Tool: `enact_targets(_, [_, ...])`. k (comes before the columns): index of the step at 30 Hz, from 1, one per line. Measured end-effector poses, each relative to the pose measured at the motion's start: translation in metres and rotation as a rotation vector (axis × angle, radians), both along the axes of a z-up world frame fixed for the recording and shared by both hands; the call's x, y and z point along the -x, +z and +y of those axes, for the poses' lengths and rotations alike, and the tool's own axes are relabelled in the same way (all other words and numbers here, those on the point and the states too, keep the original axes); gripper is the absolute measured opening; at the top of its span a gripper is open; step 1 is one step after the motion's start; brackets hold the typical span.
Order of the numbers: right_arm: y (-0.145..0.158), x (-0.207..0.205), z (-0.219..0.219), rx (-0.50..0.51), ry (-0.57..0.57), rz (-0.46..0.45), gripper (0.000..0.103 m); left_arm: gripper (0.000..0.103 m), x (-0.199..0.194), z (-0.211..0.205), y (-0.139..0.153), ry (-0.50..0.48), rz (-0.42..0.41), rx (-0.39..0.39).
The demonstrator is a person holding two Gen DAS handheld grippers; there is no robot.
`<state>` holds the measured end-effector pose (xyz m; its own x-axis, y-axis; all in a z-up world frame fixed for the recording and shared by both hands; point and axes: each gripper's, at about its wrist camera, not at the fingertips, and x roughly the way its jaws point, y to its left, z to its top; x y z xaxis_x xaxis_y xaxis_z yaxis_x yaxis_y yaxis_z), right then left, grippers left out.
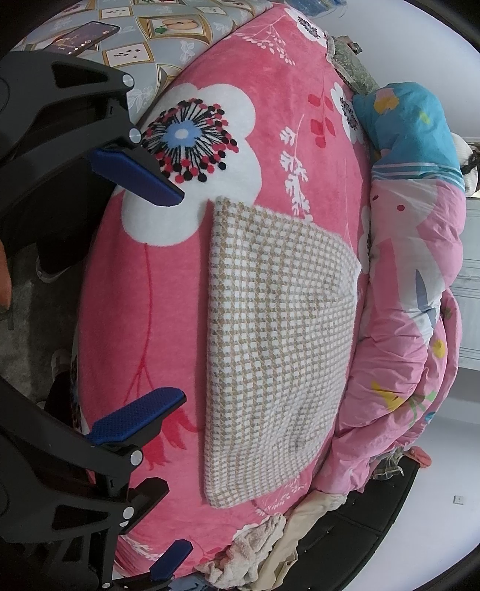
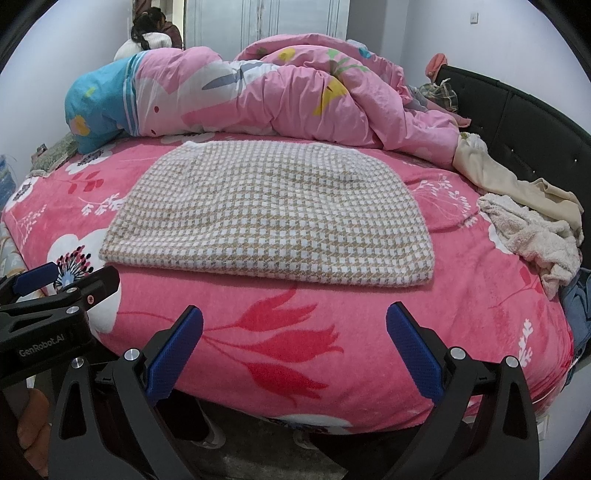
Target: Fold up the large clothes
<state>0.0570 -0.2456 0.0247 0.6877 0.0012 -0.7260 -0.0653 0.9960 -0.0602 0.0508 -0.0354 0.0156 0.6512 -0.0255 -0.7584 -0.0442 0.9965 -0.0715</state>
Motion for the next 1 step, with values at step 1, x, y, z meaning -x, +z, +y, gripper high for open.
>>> enact_targets(1, [0.0,-0.0004,0.0004,0.001,0.001,0.0,0.097,0.095,0.0001,-0.0005,0.0,0.0,0.0,0.0])
